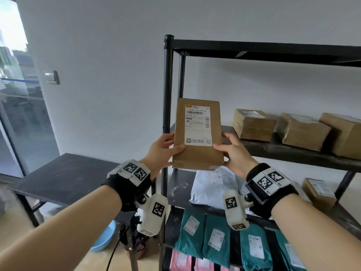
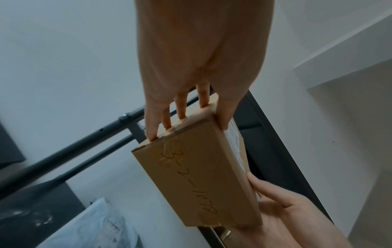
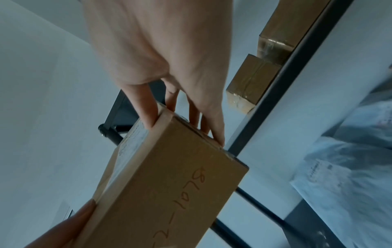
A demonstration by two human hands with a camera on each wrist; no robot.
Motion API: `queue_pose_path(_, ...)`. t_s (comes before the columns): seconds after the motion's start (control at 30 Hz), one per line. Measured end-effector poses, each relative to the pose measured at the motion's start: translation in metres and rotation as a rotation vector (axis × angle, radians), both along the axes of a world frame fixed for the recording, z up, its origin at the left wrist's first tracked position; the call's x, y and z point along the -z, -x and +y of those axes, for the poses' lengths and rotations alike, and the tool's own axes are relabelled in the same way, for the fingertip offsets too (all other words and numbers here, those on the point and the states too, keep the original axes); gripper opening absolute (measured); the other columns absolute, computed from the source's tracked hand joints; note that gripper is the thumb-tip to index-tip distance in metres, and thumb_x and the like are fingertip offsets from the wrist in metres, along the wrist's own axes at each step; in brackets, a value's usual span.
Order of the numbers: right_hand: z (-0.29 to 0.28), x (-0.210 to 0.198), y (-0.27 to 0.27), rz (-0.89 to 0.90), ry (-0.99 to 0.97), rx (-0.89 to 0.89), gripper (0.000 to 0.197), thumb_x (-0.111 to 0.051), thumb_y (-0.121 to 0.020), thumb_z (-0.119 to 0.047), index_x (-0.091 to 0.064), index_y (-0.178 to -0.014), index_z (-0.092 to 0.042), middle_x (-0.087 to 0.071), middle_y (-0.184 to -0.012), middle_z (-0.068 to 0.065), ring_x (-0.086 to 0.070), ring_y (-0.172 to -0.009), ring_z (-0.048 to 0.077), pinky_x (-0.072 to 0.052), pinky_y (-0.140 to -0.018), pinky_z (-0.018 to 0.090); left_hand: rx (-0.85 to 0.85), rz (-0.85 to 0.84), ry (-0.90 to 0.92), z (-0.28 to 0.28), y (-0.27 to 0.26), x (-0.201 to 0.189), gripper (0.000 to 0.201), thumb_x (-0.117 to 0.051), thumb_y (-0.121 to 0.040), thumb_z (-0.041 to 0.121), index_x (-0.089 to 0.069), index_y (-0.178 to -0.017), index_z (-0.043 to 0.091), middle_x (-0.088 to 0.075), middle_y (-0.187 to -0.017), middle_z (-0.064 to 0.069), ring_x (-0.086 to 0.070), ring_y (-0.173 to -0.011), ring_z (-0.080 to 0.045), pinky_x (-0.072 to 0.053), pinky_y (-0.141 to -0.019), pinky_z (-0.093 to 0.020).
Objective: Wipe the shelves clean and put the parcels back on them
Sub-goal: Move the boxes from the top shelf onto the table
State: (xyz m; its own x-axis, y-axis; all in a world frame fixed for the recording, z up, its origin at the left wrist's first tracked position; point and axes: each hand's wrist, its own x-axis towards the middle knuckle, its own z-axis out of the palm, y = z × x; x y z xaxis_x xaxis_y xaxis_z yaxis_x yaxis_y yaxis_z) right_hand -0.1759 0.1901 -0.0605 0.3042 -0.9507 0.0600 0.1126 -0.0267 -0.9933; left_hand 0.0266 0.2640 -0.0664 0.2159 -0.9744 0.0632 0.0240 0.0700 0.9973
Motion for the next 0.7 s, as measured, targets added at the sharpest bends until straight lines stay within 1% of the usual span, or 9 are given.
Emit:
queue_pose_path(0.13,0.041,0.019,-0.044,0.054,-0.008,-0.066,0.057,-0.056,-0.091,-0.001,-0.041,-0.14,-0.028,-0.065,-0.119,0.007,-0.062,-0.104,0.024,-0.055,-0.076,0.044,-0.044,-0.004,-0.047,0.043,-0.047,0.018,0.048,-0.073,-0.081,0.014,-0.051,-0.123,0.018,-0.063,-0.12,-0.004,-0.064,-0.104,-0.024,-0.056,-0.082,-0.049)
queue_pose_path(0.27,0.074,0.036,-0.095,0.046,-0.03,-0.123,0.057,-0.055,-0.093,-0.002,-0.039,-0.14,-0.029,-0.066,-0.116,0.008,-0.065,-0.097,0.021,-0.054,-0.07,0.038,-0.103,-0.011,-0.079,0.082,-0.097,0.031,0.049,-0.073,-0.08,0.013,-0.05,-0.124,0.018,-0.064,-0.117,-0.006,-0.066,-0.1,-0.027,-0.056,-0.081,-0.051)
queue_pose_path(0.3,0.08,0.04,-0.109,0.043,-0.035,-0.139,0.058,-0.055,-0.093,-0.002,-0.039,-0.141,-0.03,-0.065,-0.117,0.008,-0.064,-0.098,0.022,-0.055,-0.072,0.039,-0.114,-0.01,-0.086,0.089,-0.109,0.034,0.05,-0.073,-0.08,0.013,-0.05,-0.124,0.019,-0.064,-0.117,-0.007,-0.066,-0.1,-0.027,-0.056,-0.081,-0.052)
queue_pose_path(0.37,0.087,0.049,-0.138,0.033,-0.048,-0.179,0.061,-0.055,-0.092,-0.001,-0.037,-0.142,-0.031,-0.064,-0.119,0.007,-0.061,-0.108,0.027,-0.054,-0.084,0.045,-0.141,-0.024,-0.098,0.104,-0.136,0.04,0.052,-0.072,-0.081,0.013,-0.049,-0.127,0.022,-0.064,-0.116,-0.006,-0.065,-0.101,-0.028,-0.056,-0.08,-0.05)
queue_pose_path(0.43,0.089,0.059,-0.167,0.031,-0.063,-0.215,0.062,-0.055,-0.092,-0.001,-0.038,-0.142,-0.033,-0.065,-0.114,0.004,-0.061,-0.107,0.026,-0.051,-0.09,0.047,-0.177,-0.036,-0.111,0.114,-0.162,0.046,0.054,-0.071,-0.082,0.013,-0.048,-0.13,0.024,-0.064,-0.116,-0.006,-0.065,-0.102,-0.026,-0.057,-0.079,-0.046)
queue_pose_path(0.47,0.089,0.064,-0.183,0.033,-0.07,-0.229,0.061,-0.054,-0.092,-0.001,-0.038,-0.142,-0.034,-0.065,-0.111,0.003,-0.061,-0.103,0.023,-0.051,-0.09,0.046,-0.191,-0.04,-0.121,0.117,-0.175,0.049,0.055,-0.07,-0.083,0.013,-0.047,-0.132,0.024,-0.064,-0.116,-0.005,-0.064,-0.103,-0.025,-0.056,-0.079,-0.044)
queue_pose_path(0.53,0.084,0.075,-0.213,0.036,-0.088,-0.256,0.061,-0.054,-0.092,-0.001,-0.038,-0.142,-0.034,-0.064,-0.117,0.006,-0.062,-0.1,0.021,-0.052,-0.086,0.045,-0.211,-0.043,-0.155,0.119,-0.2,0.056,0.057,-0.07,-0.084,0.014,-0.047,-0.134,0.024,-0.064,-0.117,-0.004,-0.063,-0.105,-0.024,-0.056,-0.081,-0.043)
queue_pose_path(0.6,0.076,0.087,-0.246,0.041,-0.112,-0.283,0.06,-0.054,-0.093,-0.001,-0.039,-0.141,-0.034,-0.062,-0.124,0.007,-0.061,-0.101,0.022,-0.054,-0.078,0.042,-0.244,-0.047,-0.188,0.116,-0.227,0.065,0.057,-0.07,-0.083,0.016,-0.047,-0.134,0.026,-0.064,-0.117,-0.003,-0.063,-0.105,-0.023,-0.054,-0.086,-0.047)
queue_pose_path(0.7,0.056,0.105,-0.297,0.053,-0.159,-0.327,0.058,-0.054,-0.093,-0.001,-0.04,-0.139,-0.033,-0.064,-0.122,0.007,-0.062,-0.102,0.027,-0.053,-0.07,0.039,-0.299,-0.05,-0.22,0.105,-0.272,0.081,0.052,-0.07,-0.084,0.016,-0.051,-0.13,0.03,-0.067,-0.111,-0.002,-0.065,-0.102,-0.021,-0.053,-0.088,-0.05)
